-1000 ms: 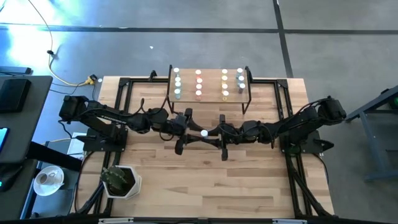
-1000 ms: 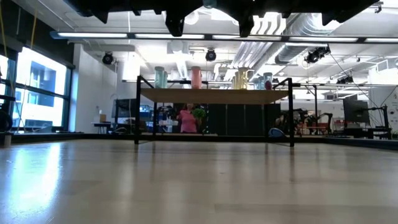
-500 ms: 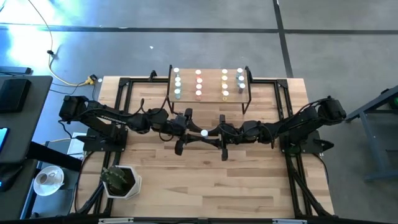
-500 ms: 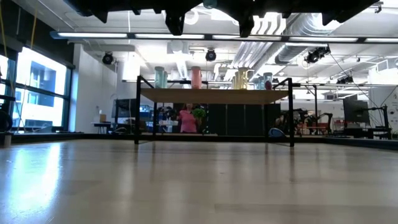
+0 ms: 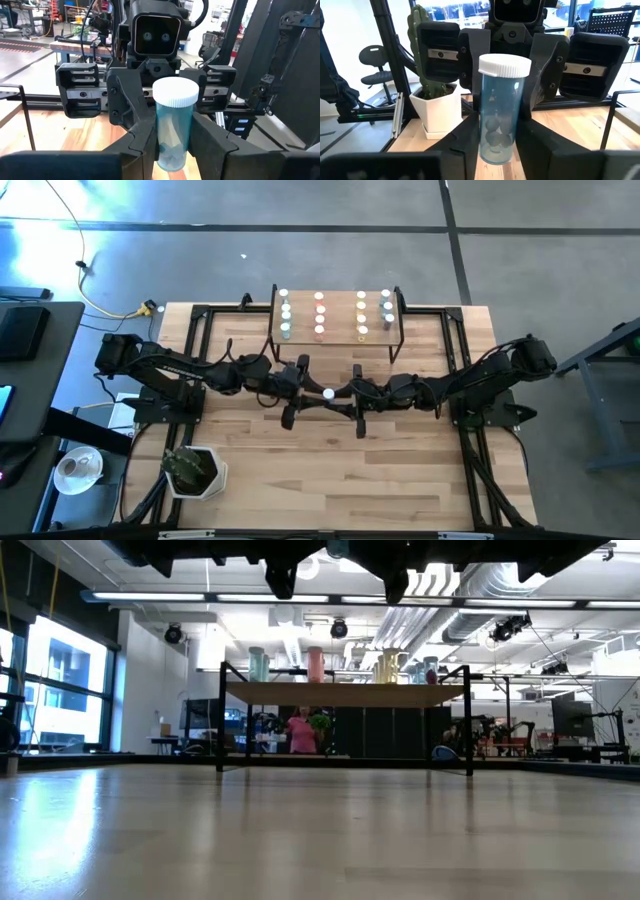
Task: Pick and place medicine bottles onto shelf by color
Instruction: Align the blue pill bottle with the blue pill bottle
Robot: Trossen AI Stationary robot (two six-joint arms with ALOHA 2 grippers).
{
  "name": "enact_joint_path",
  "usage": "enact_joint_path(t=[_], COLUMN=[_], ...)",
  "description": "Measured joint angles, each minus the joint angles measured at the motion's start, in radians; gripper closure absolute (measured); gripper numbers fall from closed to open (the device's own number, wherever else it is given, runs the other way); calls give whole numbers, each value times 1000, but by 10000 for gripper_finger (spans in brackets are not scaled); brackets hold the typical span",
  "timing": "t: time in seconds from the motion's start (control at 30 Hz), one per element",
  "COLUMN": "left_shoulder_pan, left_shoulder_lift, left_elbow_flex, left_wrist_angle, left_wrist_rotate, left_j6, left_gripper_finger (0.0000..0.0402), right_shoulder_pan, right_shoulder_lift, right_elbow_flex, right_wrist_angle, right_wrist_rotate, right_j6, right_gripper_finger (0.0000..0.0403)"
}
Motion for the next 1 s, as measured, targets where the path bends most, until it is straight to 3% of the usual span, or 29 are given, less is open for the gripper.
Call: enact_joint_path(t=[0.2,0.53,1.0], left_shoulder_pan=[0,1,1], left_shoulder_lift=[0,0,0], left_elbow_flex=[0,0,0], left_wrist_angle=[-2,-25,-99], left_wrist_rotate=[0,-2,-79], left_j6=[0,13,53], left_gripper_finger=[302,302,302], right_shoulder_pan=[0,0,0], right_shoulder_lift=[0,-10,-222], right_elbow_flex=[0,0,0], right_wrist_angle=[-5,-126,-410], right_wrist_rotate=[0,48,65], right_j6=[-1,14,81], right_gripper_finger=[259,253,253])
